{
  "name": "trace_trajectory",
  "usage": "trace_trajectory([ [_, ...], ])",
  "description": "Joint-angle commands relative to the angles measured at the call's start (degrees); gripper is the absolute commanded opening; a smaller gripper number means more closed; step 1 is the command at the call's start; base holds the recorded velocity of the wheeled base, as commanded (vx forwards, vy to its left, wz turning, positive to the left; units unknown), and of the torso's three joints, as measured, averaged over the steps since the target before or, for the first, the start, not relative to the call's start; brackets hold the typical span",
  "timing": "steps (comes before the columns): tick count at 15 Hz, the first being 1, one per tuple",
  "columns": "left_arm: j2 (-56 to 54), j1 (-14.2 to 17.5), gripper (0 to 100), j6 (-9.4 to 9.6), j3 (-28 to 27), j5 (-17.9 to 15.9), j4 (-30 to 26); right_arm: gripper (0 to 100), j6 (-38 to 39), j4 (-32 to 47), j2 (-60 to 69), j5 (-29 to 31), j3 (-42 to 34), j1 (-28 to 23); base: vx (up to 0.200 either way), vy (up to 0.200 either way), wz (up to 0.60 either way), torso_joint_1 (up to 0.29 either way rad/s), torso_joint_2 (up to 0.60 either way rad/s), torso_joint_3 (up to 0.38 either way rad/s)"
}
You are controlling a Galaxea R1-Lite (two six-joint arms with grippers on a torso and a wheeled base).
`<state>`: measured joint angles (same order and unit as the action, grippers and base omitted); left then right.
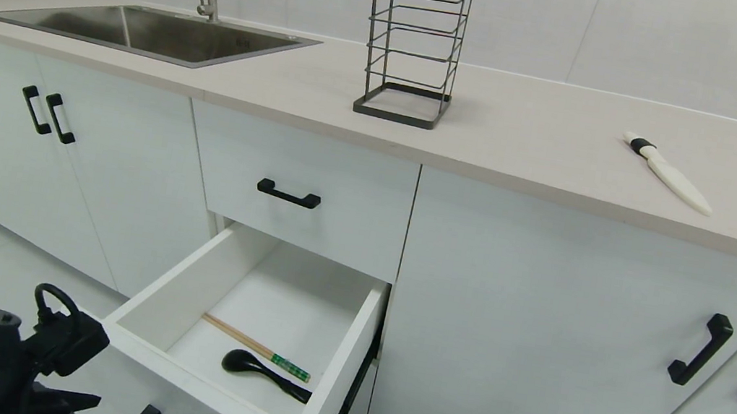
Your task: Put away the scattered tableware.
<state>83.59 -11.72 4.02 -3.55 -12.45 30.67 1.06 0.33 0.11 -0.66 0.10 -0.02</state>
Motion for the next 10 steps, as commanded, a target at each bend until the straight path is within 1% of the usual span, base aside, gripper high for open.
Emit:
trace_trajectory([
  [1,5.5,0.0,100,-0.07,0.2,0.0,3.8,100,0.0,0.0,-0.1,0.0,0.0,0.0,0.000,0.000,0.00,0.000,0.00,0.000],
  [3,7.5,0.0,100,0.11,0.1,0.0,6.0,100,0.0,0.0,-0.1,0.0,0.0,0.0,0.000,0.000,0.00,0.000,0.00,0.000],
  [8,13.6,0.0,100,0.20,-0.7,-0.1,14.4,100,0.0,0.0,-0.1,0.0,0.0,0.0,0.000,0.000,0.00,0.000,0.00,0.000],
  [10,14.8,0.0,100,-0.16,-1.2,0.0,16.6,100,0.0,0.0,-0.1,0.0,0.0,0.0,0.000,0.000,0.00,0.000,0.00,0.000],
])
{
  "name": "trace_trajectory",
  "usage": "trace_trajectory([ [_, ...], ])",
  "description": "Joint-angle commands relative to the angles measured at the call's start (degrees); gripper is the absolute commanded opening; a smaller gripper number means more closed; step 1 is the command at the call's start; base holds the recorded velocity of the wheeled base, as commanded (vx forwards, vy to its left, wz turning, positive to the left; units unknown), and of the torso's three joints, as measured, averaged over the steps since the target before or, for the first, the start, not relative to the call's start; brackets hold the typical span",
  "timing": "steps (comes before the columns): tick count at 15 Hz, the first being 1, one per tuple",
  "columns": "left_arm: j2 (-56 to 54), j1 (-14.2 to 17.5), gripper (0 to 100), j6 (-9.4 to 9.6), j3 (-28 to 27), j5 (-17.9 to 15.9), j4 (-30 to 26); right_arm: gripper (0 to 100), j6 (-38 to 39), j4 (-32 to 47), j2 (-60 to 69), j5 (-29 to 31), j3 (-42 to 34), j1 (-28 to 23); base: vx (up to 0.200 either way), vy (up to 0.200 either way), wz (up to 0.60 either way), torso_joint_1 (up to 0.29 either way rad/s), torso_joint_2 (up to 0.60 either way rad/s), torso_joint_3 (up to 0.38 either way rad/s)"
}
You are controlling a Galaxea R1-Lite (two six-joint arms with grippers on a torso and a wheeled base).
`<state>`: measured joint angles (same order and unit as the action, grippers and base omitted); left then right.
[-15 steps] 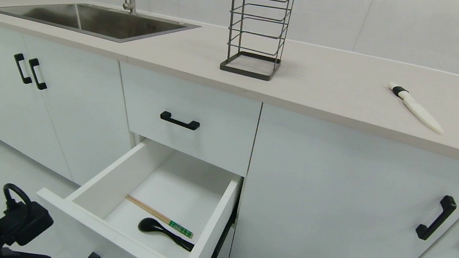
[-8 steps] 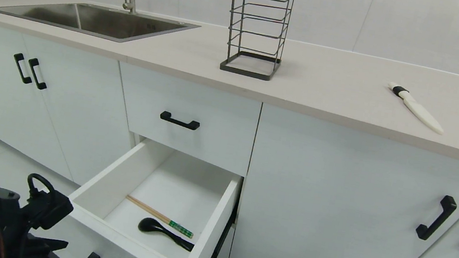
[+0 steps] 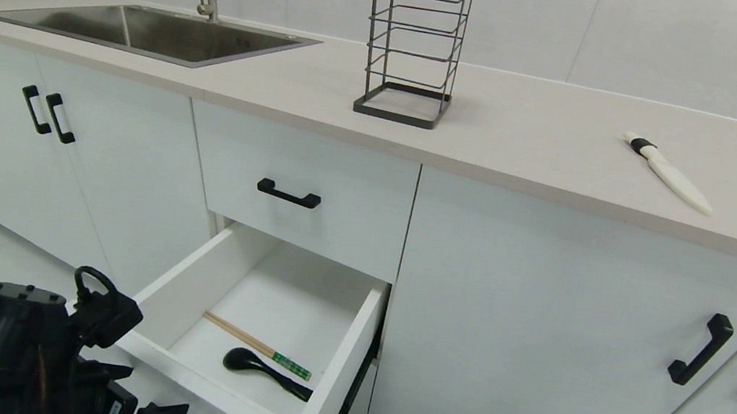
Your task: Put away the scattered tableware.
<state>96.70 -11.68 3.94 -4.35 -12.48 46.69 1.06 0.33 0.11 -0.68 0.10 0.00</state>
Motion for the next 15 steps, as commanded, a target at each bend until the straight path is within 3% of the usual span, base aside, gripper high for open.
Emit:
trace_trajectory([
  [1,2.2,0.0,100,-0.16,-0.8,0.0,1.4,100,0.0,0.0,-0.1,0.0,0.0,0.0,0.000,0.000,0.00,0.000,0.00,0.000],
  [9,6.0,1.0,100,0.28,-5.3,-0.1,4.5,100,0.0,0.0,-0.1,0.0,0.0,0.0,0.000,0.000,0.00,0.000,0.00,0.000],
  [13,11.8,1.0,100,-0.07,-6.4,-0.3,12.5,100,0.0,0.0,-0.1,0.0,0.0,0.0,0.000,0.000,0.00,0.000,0.00,0.000],
  [15,14.0,0.9,100,-0.16,-8.3,-0.3,13.7,100,0.0,0.0,-0.1,0.0,0.0,-0.1,0.000,0.000,0.00,0.000,0.00,0.000],
])
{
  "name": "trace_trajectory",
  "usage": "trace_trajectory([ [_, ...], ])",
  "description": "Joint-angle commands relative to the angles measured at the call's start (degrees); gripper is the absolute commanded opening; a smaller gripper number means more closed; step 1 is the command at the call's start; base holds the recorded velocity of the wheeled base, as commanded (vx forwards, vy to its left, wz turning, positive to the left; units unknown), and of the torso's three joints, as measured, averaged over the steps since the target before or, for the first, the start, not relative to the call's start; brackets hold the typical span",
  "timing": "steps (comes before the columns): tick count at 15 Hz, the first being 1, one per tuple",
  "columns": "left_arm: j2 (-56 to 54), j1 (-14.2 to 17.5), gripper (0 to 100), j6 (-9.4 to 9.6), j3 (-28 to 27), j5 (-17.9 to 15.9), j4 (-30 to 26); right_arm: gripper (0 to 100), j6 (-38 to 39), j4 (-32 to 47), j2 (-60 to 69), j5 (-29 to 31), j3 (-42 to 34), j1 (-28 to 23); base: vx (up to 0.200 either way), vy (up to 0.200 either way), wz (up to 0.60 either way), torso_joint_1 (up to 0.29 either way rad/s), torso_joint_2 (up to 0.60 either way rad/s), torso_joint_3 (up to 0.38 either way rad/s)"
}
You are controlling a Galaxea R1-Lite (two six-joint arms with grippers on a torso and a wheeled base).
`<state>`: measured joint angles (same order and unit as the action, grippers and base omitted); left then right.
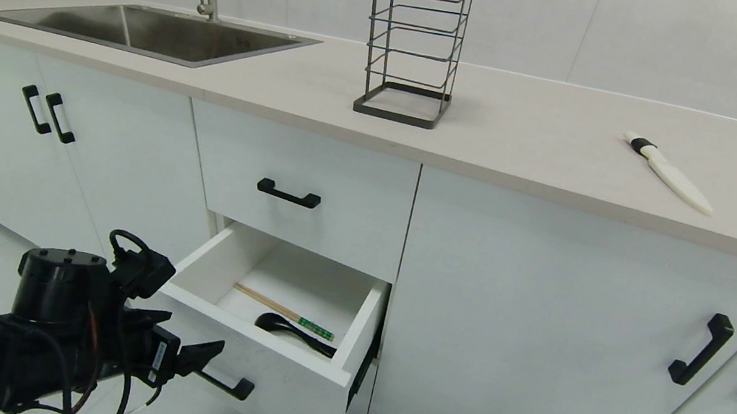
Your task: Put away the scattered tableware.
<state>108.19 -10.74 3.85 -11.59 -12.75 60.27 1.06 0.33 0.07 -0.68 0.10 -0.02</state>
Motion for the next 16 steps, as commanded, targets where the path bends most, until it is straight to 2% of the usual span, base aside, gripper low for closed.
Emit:
trace_trajectory([
  [1,3.3,0.0,100,-0.07,-2.1,0.0,0.2,100,0.0,0.0,-0.1,0.0,0.0,-0.1,0.000,0.000,0.00,0.000,0.00,0.000],
  [8,9.2,-0.6,100,-0.07,-10.4,-0.1,1.5,100,0.0,0.0,-0.1,0.0,0.0,0.0,0.000,0.000,0.00,0.000,0.00,0.000],
  [13,11.6,-0.5,100,-0.07,-14.2,-0.1,1.6,100,0.0,0.0,-0.1,0.0,0.0,0.0,0.000,0.000,0.00,0.000,0.00,0.000],
  [16,13.5,-0.8,100,-0.25,-18.7,-0.1,2.4,100,0.0,0.0,-0.1,0.0,0.0,0.0,0.000,0.000,0.00,0.000,0.00,0.000],
])
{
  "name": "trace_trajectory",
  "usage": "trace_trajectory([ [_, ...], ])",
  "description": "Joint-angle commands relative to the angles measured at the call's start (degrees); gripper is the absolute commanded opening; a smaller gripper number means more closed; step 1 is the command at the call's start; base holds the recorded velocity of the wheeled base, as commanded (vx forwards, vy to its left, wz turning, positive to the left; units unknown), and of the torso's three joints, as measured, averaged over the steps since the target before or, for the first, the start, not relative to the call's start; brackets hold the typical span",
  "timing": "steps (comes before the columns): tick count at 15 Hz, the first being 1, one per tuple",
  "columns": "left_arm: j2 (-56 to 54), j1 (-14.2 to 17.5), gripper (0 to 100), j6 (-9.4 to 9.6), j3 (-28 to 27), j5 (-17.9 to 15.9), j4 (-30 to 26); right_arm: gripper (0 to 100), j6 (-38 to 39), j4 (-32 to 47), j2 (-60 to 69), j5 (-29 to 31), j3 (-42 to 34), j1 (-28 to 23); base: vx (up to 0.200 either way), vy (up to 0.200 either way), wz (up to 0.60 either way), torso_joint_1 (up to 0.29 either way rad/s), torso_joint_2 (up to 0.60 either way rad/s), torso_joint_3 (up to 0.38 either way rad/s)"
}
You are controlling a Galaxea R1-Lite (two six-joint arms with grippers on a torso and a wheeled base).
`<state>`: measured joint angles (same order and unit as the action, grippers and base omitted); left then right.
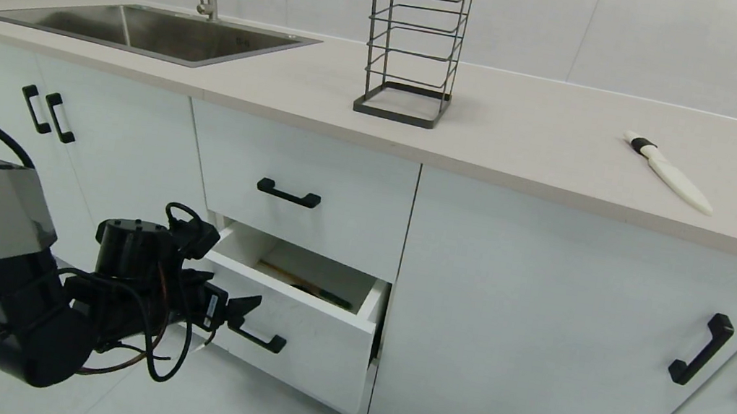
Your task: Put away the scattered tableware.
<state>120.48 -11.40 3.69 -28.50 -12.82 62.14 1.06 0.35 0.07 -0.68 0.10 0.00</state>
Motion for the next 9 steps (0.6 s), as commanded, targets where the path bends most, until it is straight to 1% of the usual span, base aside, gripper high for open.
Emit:
trace_trajectory([
  [1,2.0,-0.5,100,-0.35,-2.6,0.0,1.8,100,0.0,0.0,-0.1,0.0,0.0,0.0,0.000,0.000,0.00,0.000,0.00,0.000],
  [3,3.4,-0.6,100,-1.06,-3.5,0.0,3.5,100,0.0,0.0,-0.1,0.0,0.0,0.0,0.000,0.000,0.00,0.000,0.00,0.000],
  [6,5.8,-1.5,100,-1.50,-4.6,0.0,4.8,100,0.0,0.0,-0.1,0.0,0.0,0.0,0.000,0.000,0.00,0.000,0.00,0.000],
  [7,7.0,-2.0,100,-2.20,-5.8,0.0,5.5,100,0.0,0.0,-0.1,0.0,0.0,0.0,0.000,0.000,0.00,0.000,0.00,0.000],
  [9,8.2,-2.6,100,-2.46,-8.0,0.0,5.8,100,0.0,0.0,-0.1,0.0,0.0,0.0,0.000,0.000,0.00,0.000,0.00,0.000],
])
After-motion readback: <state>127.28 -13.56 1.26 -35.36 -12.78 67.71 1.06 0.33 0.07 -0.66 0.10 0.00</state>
